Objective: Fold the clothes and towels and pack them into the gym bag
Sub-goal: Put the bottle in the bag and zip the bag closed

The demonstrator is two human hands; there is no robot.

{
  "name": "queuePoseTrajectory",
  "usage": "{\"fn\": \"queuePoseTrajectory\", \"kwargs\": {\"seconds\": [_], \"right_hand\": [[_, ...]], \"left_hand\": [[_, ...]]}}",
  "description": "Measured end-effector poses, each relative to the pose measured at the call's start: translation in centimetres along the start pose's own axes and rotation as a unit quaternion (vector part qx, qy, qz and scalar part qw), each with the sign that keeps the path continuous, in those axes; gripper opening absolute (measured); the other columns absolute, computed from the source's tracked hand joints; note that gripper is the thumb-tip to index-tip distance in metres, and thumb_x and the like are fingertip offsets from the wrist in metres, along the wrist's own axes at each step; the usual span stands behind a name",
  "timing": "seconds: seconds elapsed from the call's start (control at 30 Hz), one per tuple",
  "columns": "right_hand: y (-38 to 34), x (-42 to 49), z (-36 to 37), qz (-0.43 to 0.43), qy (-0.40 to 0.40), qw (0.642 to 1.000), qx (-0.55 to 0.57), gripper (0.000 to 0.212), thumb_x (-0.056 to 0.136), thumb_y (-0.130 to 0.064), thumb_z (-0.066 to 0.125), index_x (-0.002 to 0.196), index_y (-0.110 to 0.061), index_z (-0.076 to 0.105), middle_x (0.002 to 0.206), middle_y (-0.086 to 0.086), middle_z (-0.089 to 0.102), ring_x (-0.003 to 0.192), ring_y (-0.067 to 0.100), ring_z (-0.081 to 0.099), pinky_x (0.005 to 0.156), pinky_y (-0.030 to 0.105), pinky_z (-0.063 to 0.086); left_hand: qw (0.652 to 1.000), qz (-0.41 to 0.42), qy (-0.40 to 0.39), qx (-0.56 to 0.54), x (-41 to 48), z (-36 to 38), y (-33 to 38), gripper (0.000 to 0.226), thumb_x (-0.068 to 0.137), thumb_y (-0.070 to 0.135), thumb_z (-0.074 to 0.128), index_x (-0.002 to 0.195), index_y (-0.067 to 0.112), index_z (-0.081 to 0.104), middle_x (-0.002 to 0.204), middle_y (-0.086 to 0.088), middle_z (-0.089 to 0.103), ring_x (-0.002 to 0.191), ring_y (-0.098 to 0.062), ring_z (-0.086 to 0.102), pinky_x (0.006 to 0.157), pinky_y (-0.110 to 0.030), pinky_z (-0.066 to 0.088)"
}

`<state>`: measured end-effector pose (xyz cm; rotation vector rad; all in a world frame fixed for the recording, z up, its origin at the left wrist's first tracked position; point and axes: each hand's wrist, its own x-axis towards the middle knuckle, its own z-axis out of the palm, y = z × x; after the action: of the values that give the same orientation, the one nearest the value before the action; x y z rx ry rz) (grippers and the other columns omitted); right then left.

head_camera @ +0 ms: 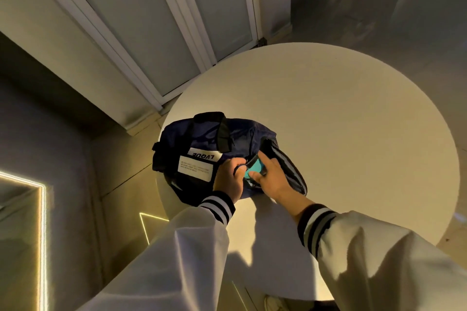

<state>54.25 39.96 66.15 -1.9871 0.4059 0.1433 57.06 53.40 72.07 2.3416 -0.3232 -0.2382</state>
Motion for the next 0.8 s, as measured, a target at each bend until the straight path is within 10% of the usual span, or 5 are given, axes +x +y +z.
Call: {"fn": "queuePoseTrajectory", "kwargs": {"seconds": [0.27,0.43,0.8], "right_hand": [[2.2,-1.8,0.5,0.029,-0.003,0.979,0.201,0.071,0.097,-0.019,0.064,0.156,-0.022,0.024,0.117,0.020,0.056,0.098,0.025,0.059,0.089,0.025,0.049],[5.6,-0.8,0.6,0.198,-0.025,0.932,0.302,0.061,0.101,-0.056,0.044,0.156,-0.038,0.025,0.162,-0.002,0.025,0.147,0.025,0.030,0.120,0.047,0.027],[5.3,-0.2,2.5,0.151,-0.086,0.936,0.305,0.059,0.102,-0.059,0.033,0.154,-0.052,0.006,0.166,-0.011,0.011,0.153,0.019,0.011,0.124,0.044,0.016]], "left_hand": [[0.999,-0.039,-0.013,0.019,0.3,0.7,-0.6,0.034,0.079,0.031,0.074,0.107,0.018,0.061,0.116,-0.004,0.056,0.113,-0.027,0.052,0.102,-0.038,0.040],[0.997,-0.041,-0.005,0.060,1.5,2.2,-0.3,0.073,0.072,0.062,0.064,0.135,0.036,0.038,0.137,-0.002,0.053,0.124,-0.028,0.051,0.104,-0.048,0.043],[0.996,0.021,0.051,0.071,2.2,1.7,-0.2,0.033,0.101,0.029,0.053,0.128,0.012,0.057,0.123,-0.009,0.064,0.111,-0.026,0.060,0.094,-0.036,0.048]]}}
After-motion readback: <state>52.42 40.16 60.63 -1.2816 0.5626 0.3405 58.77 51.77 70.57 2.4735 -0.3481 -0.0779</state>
